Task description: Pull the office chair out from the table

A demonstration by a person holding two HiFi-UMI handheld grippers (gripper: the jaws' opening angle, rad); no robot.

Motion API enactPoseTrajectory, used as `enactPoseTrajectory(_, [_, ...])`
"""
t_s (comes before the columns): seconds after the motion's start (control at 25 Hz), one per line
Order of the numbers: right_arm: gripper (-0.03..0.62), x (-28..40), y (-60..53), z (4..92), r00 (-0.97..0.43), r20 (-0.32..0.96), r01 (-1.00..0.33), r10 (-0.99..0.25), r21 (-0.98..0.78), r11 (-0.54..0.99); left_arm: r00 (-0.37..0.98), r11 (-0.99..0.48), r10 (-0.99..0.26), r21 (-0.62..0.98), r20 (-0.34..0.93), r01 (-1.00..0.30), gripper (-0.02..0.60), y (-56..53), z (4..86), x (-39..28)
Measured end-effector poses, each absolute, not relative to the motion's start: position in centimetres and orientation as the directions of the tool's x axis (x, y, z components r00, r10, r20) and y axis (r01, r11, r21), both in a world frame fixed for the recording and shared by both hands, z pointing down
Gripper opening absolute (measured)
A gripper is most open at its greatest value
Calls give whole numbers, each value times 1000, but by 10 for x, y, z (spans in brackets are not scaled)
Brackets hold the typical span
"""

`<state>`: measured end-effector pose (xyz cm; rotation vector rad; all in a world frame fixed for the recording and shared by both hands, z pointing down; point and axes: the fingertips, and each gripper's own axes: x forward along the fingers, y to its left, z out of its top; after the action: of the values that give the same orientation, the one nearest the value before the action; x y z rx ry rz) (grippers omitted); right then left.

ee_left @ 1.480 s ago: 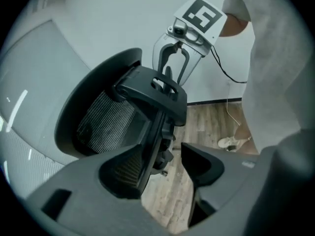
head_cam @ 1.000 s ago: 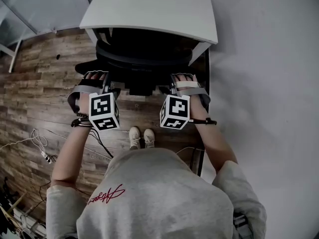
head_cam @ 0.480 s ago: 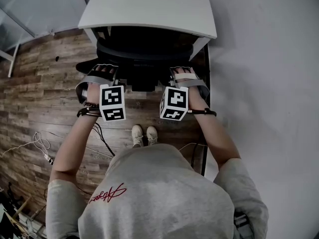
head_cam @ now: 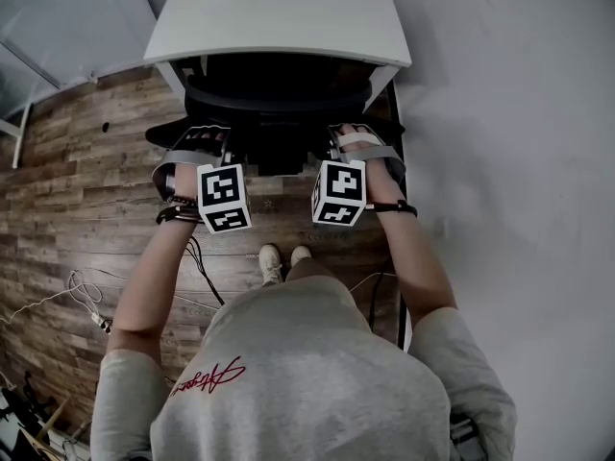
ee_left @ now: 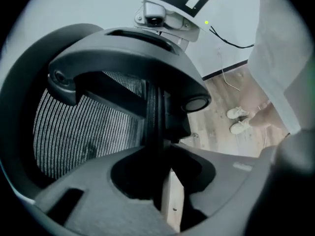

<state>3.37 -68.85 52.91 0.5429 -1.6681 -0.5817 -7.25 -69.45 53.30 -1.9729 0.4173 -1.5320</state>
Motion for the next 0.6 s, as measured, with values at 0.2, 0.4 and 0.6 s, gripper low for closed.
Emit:
enactPoseTrajectory(0.2, [95,33,-687,530,-159,747,-37,-645,649,760,295,-754,-596,-647,747,115,91,-694,533,-73])
enactPoseTrajectory(0.4, [100,29,-688,524,-164,773,-65,-613,612,789,291,-759,-593,-642,750,108,92,-696,532,-74])
enactPoseTrajectory(0.6, [97,24,-671,527,-156,763,-74,-627,624,778,299,-761,-585,-638,754,120,94,-682,535,-79])
